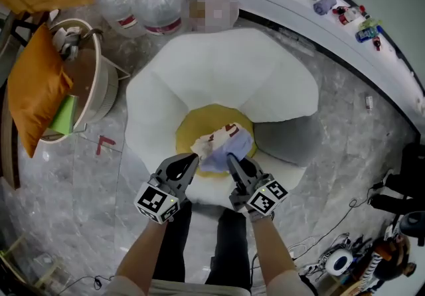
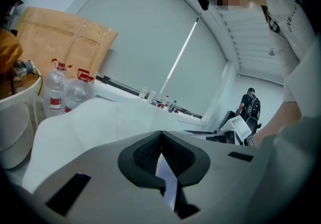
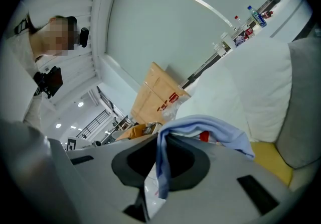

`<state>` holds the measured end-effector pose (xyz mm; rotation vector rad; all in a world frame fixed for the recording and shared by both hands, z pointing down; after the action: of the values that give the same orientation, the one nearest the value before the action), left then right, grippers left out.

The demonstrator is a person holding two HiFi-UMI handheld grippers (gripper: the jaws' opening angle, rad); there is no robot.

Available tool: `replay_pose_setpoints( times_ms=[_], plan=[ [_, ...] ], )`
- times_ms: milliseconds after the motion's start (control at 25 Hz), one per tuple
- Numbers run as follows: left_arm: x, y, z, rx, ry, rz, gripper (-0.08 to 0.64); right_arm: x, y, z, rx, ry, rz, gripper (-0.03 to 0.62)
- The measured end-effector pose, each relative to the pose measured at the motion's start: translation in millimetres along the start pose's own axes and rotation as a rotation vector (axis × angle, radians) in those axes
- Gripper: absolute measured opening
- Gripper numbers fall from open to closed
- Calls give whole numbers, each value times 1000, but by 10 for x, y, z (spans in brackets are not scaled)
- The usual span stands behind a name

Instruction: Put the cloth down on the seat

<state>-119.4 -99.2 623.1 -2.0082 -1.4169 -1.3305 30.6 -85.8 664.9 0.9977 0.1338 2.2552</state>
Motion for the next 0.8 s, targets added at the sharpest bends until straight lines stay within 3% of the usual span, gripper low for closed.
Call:
replay_pose_setpoints(
  times_ms=[320,800],
  plan=[
    [480,110,-132,5,-41,-39,12,207,141,419,13,48,32,53],
    [798,273,-326,14,-54,-51,12,543,338,1017,95,144,33,54]
  ],
)
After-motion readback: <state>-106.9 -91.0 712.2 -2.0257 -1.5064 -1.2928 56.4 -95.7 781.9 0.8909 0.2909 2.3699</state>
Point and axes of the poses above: the fingertips, and each gripper's own axes: y forward along the fingers, z to its right, x out of its underside, the point moved 4 cm from there along -y, backward along the fingers, and after that the axes turned 11 degrees about x, right-handed, at the moved point
